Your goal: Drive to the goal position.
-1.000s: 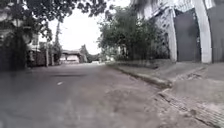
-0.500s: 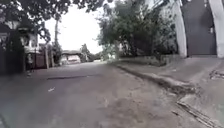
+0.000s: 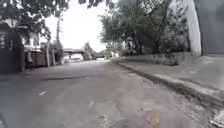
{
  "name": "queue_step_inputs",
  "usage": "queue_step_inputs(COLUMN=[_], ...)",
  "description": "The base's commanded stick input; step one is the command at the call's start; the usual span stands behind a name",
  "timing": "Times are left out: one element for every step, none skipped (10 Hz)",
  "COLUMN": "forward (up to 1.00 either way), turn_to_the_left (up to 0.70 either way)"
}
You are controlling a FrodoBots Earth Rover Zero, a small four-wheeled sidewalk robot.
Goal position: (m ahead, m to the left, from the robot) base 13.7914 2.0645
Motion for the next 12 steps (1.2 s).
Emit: queue_step_inputs(forward=[1.00,1.00,1.00,1.00,1.00,1.00,1.00,1.00,1.00,1.00,1.00,1.00], turn_to_the_left=[0.00,0.00,0.00,0.00,0.00,0.00,0.00,0.00,0.00,0.00,0.00,0.00])
